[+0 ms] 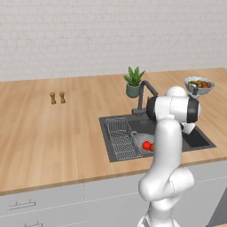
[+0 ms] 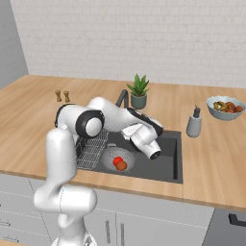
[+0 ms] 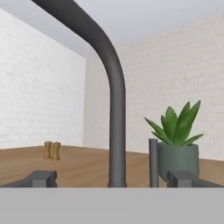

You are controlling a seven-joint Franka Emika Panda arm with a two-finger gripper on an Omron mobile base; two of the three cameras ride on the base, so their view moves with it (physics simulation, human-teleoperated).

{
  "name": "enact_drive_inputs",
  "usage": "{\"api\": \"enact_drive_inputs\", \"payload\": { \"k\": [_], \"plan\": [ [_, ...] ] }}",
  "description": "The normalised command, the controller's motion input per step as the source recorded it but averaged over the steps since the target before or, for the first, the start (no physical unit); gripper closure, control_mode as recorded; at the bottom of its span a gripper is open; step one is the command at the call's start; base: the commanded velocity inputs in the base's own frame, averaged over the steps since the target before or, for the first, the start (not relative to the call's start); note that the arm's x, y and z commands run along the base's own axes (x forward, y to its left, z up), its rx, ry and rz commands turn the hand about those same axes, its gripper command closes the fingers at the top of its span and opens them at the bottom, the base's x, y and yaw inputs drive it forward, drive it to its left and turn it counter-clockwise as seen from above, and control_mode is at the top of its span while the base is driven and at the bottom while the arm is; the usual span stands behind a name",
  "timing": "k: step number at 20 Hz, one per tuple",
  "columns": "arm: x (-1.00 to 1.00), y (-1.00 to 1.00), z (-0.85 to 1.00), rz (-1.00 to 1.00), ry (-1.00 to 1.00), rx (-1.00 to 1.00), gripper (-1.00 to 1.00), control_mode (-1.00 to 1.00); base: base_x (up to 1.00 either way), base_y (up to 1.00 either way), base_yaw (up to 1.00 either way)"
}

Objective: Put the colander in the sink, put the orange, apple in the colander, and turn on the sink faucet and pour water over the colander.

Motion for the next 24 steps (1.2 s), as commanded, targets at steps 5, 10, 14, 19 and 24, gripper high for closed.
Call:
{"api": "enact_drive_inputs", "payload": {
  "k": [5,10,14,19,24],
  "plan": [
    [0.19,0.35,0.21,-0.03,0.00,0.00,-1.00,-1.00,0.00,0.00,0.00],
    [0.26,0.23,0.30,-0.08,0.00,0.00,-1.00,-1.00,0.00,0.00,0.00],
    [0.37,-0.02,0.12,-0.11,0.00,0.00,-1.00,-1.00,0.00,0.00,0.00],
    [0.27,-0.13,0.00,-0.11,0.00,0.00,-1.00,-1.00,0.00,0.00,0.00],
    [0.24,-0.07,-0.06,-0.10,0.00,0.00,-1.00,-1.00,0.00,0.00,0.00]
  ]
}}
